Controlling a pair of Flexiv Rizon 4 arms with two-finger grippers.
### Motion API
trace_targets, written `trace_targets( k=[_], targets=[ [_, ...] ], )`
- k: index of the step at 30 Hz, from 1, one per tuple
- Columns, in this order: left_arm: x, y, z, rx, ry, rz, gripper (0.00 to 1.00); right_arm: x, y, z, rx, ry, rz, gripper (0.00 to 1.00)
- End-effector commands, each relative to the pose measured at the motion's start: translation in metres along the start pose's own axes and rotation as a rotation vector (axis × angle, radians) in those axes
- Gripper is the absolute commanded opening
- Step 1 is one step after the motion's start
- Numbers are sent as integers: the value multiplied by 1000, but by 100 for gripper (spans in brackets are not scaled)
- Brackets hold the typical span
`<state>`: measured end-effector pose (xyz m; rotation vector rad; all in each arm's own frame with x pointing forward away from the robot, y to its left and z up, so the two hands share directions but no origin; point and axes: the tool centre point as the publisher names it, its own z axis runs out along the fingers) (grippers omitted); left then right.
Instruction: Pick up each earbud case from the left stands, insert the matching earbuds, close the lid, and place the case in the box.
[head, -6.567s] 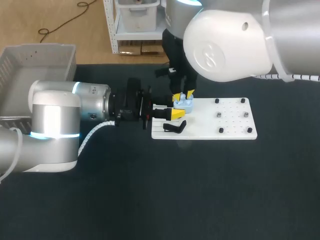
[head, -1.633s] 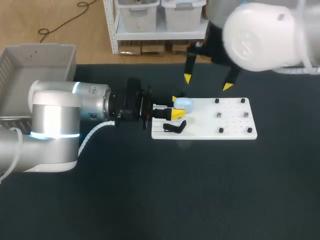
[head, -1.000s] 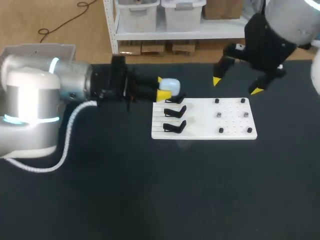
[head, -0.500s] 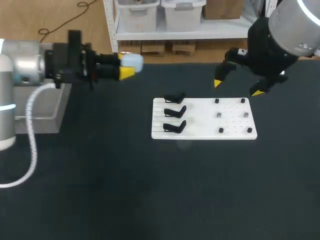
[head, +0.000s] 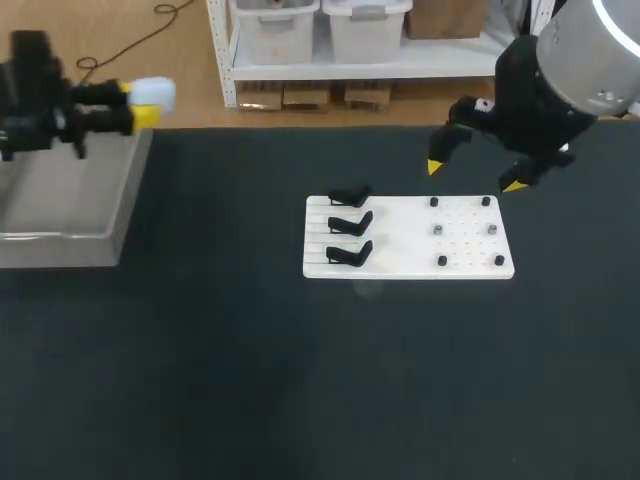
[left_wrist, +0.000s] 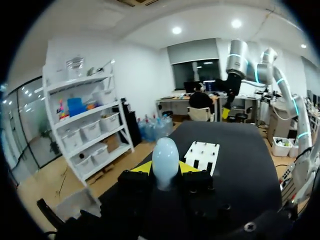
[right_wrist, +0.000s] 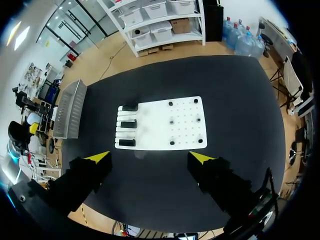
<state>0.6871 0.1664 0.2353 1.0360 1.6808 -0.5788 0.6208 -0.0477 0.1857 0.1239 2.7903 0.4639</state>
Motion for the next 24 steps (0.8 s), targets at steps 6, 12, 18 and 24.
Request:
trace_targets(
  k=[6,12,18,24],
  targets=[
    [71,41,-57,-410,75,-112,0,2,-1,0,0,-8,1,100],
    [102,73,-67,-512,89,-141,0,2,-1,0,0,-8,1,100],
    [134,112,-64,-545,195,-140,0,2,-1,0,0,-8,1,100],
    [152,137,-53,-521,236,-162,0,2,-1,0,0,-8,1,100]
  ],
)
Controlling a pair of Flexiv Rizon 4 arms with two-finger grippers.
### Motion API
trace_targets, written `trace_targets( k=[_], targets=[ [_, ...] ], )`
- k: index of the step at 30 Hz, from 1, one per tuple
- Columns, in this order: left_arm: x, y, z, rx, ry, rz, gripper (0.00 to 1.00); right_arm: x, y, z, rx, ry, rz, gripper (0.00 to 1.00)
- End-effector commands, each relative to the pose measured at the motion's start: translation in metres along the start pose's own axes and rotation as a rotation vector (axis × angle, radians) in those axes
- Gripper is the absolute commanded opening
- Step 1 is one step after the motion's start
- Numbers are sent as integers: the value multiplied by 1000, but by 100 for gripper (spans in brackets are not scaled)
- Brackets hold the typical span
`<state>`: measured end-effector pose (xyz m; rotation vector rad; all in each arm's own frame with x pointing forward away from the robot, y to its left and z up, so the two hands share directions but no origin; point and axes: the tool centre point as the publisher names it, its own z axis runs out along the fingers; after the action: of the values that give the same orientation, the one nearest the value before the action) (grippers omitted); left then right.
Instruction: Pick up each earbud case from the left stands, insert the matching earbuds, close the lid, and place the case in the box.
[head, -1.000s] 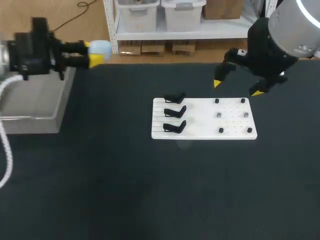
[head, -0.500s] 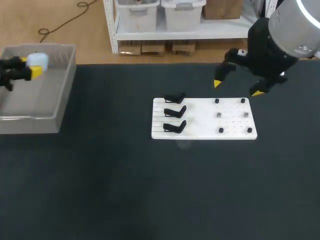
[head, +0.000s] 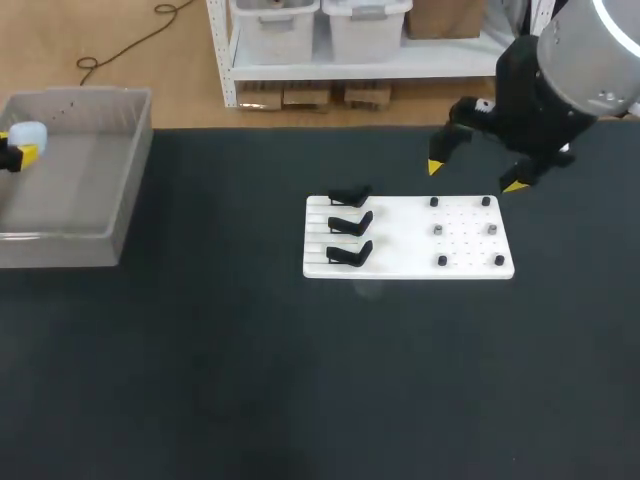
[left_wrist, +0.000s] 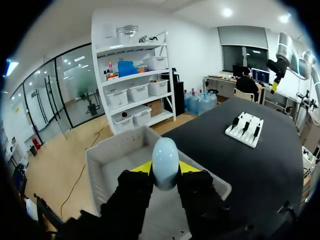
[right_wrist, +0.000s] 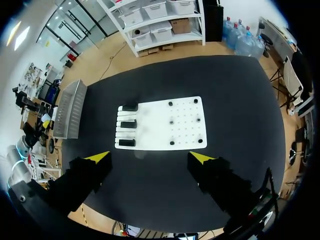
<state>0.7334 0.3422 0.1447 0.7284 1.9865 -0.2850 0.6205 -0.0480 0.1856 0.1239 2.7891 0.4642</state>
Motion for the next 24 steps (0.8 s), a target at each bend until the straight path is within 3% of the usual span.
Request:
trace_targets(
  k=[1,7,8,9,10,11,18,24],
  targets=[
    [2,9,37,-177,12,-8,0,2,-1,0,1,-7,1,100],
    [5,13,43,-168,40,-10,0,2,-1,0,1,-7,1,100],
    [6,13,42,-172,43,-20,11,2,-1,0,1,-7,1,100],
    [8,14,42,-174,45,-23,41,2,-1,0,1,-7,1,100],
    [9,13,42,-176,49,-24,89,2,-1,0,1,-7,1,100],
    [9,13,42,-177,50,-25,100,2,-1,0,1,-7,1,100],
    [6,7,34,-189,46,-14,100,2,-1,0,1,-7,1,100],
    [-9,-8,26,-165,4,13,100,2,-1,0,1,-7,1,100]
  ],
)
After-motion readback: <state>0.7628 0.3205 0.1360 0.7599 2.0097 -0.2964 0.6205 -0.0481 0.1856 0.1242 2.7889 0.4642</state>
